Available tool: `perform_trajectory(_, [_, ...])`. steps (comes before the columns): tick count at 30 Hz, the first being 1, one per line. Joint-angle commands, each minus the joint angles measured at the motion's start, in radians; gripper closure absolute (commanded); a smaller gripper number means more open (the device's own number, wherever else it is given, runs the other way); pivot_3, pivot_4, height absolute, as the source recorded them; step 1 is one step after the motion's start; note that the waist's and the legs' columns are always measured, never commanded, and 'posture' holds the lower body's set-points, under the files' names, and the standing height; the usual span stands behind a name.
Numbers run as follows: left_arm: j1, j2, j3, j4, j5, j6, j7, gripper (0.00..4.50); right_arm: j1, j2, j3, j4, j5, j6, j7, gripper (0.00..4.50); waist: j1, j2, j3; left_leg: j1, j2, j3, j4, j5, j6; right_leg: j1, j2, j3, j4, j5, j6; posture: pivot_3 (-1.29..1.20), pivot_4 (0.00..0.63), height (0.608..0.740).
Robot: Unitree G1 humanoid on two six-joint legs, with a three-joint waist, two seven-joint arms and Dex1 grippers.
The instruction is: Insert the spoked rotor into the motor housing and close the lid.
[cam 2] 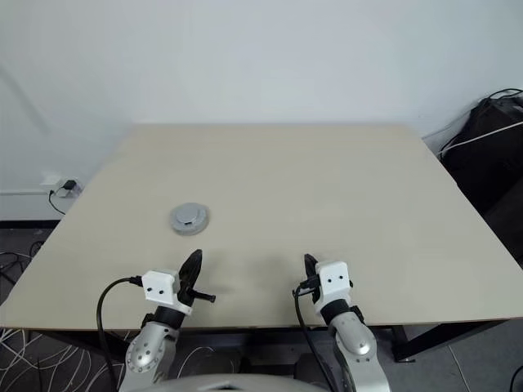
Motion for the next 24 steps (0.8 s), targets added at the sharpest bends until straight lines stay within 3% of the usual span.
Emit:
perform_trajectory(1, [-0.007,0.0,0.005,-0.02,-0.003,0.0,0.006,4.5,-0.011,0.009,-0.004,-0.04,0.003,-0.006,-0.009,4.48,0.0,0.0,0.0,0.0,0.0,0.0,0.0,0.0,0.0,0.0,0.0,0.0,0.0,0.0,0.0,0.0,0.0,0.74])
perform_trajectory(24, [-0.023,0.006,0.005,-0.024,-0.004,0.018,0.013,4.5,-0.029,0.014,-0.001,-0.037,0.001,0.011,-0.025,4.48,0.0,0.0,0.0,0.0,0.0,0.0,0.0,0.0,0.0,0.0,0.001,0.0,0.0,0.0,0.0,0.0,0.0,0.74])
